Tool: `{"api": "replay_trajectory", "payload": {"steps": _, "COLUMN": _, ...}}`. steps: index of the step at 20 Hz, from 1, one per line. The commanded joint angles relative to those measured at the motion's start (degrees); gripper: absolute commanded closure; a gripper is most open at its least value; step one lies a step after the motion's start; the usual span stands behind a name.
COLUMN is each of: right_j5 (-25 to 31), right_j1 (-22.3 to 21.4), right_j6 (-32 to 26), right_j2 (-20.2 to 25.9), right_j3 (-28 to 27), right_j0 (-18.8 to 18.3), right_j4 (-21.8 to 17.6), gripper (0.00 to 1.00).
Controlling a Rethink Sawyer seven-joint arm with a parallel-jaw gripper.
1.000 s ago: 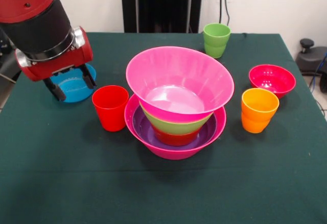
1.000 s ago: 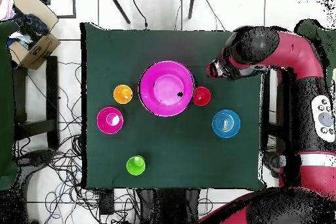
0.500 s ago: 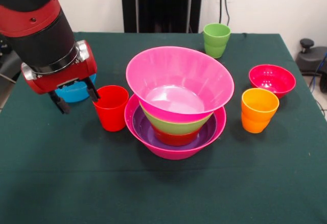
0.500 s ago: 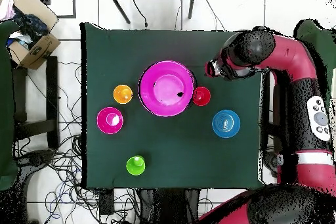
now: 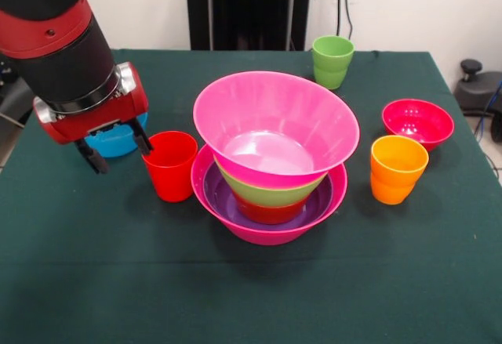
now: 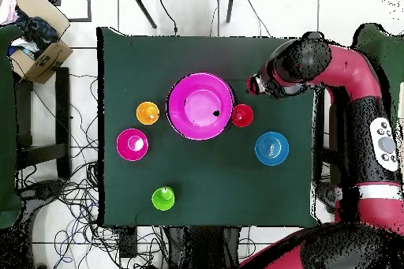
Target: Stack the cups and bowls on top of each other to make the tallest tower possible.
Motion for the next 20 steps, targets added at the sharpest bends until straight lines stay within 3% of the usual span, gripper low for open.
{"api": "replay_trajectory", "payload": {"steps": 1, "right_j5": -2.2, "right_j1": 0.6, "right_j6": -13.1, "right_j2": -0.4, "right_j3": 4.0, "right_j0": 0.2, "right_j4": -1.0, "gripper": 0.00}}
{"api": "replay_trajectory", "payload": {"steps": 8, "right_j5": -2.4, "right_j1": 1.4, "right_j6": -11.8, "right_j2": -0.4, "right_j3": 5.3, "right_j0": -0.4, "right_j4": -0.2, "gripper": 0.00}}
{"api": "replay_trajectory", "payload": {"steps": 20, "right_j5": -8.9, "right_j1": 4.3, "right_j6": -9.5, "right_j2": -1.3, "right_j3": 8.3, "right_j0": -2.0, "right_j4": -1.6, "gripper": 0.00}}
